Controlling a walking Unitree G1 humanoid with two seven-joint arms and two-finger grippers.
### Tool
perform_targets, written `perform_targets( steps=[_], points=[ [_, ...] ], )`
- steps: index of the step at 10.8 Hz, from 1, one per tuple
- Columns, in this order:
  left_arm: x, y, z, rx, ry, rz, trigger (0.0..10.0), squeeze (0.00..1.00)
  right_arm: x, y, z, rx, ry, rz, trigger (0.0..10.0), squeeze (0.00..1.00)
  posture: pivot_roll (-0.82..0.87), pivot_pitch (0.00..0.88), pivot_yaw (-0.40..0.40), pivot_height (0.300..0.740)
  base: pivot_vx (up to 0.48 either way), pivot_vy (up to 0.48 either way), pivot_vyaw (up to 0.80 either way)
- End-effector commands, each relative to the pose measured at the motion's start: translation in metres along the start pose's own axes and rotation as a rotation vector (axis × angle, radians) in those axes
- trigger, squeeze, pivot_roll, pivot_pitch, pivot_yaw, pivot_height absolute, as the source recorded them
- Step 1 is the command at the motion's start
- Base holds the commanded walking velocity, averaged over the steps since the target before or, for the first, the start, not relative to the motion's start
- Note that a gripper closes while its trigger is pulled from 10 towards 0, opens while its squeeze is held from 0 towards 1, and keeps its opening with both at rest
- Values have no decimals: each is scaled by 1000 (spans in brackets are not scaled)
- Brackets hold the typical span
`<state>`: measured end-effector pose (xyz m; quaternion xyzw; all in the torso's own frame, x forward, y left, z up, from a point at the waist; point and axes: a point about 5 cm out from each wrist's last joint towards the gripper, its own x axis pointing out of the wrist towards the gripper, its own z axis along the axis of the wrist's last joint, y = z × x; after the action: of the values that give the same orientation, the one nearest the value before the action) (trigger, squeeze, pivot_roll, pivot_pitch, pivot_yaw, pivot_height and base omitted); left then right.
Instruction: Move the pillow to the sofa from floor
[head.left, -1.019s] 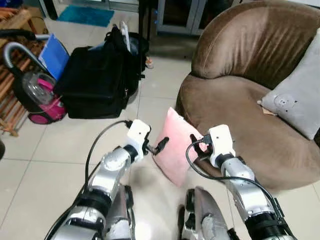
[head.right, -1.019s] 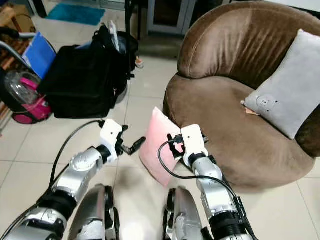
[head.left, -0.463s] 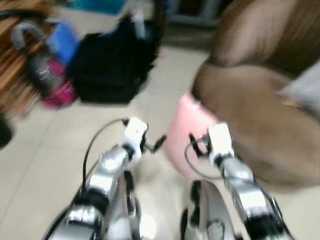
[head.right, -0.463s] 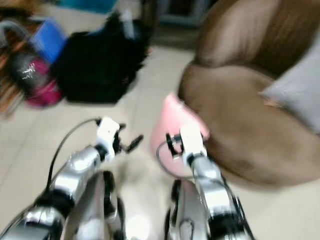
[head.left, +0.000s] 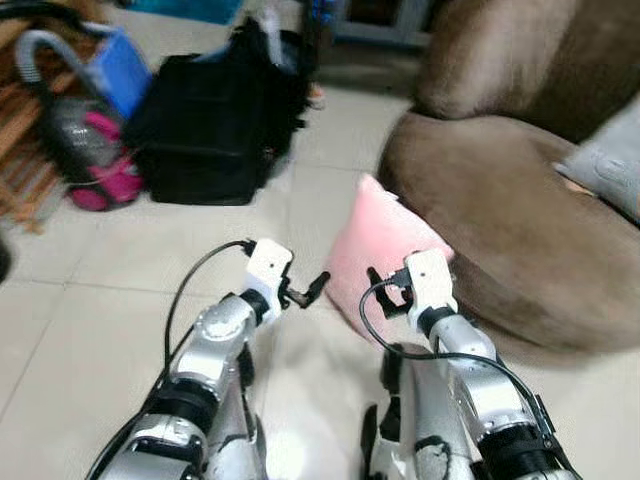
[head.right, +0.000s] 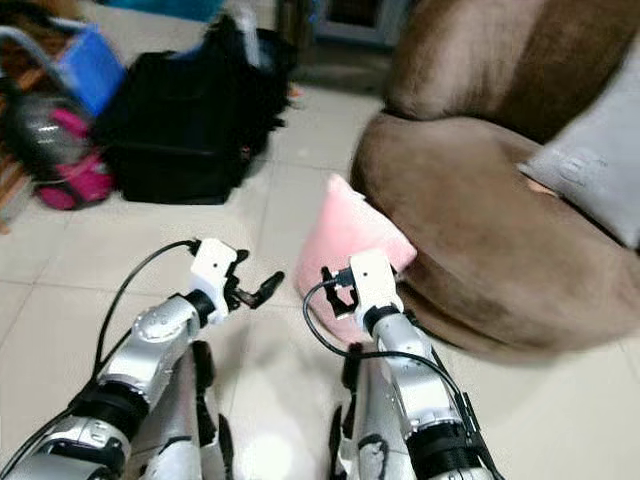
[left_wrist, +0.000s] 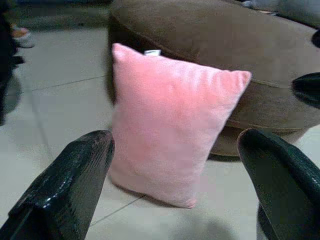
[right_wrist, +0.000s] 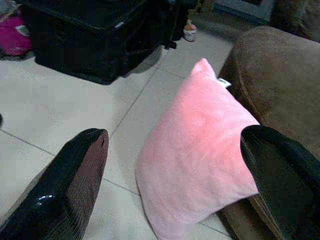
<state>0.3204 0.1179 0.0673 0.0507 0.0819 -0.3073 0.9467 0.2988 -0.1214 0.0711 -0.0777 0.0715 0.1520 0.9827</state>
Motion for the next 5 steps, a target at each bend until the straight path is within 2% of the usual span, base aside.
perform_targets(
  steps=[1,3,5],
  points=[
    [-1,-2,-2,-6,4,1,10000,0,-1,-1,-5,1,19,10,10000,0,84,198,-74,506,0,0,0],
    [-1,-3,-3,-1,9,-3,10000,0,-2,0,-5,-1,17,14,10000,0,84,201,-72,506,0,0,0],
    [0,-7,-2,-19,4,-34,10000,0,-1,4,-5,-5,8,33,10000,0,79,202,-70,506,397,0,0]
  ],
)
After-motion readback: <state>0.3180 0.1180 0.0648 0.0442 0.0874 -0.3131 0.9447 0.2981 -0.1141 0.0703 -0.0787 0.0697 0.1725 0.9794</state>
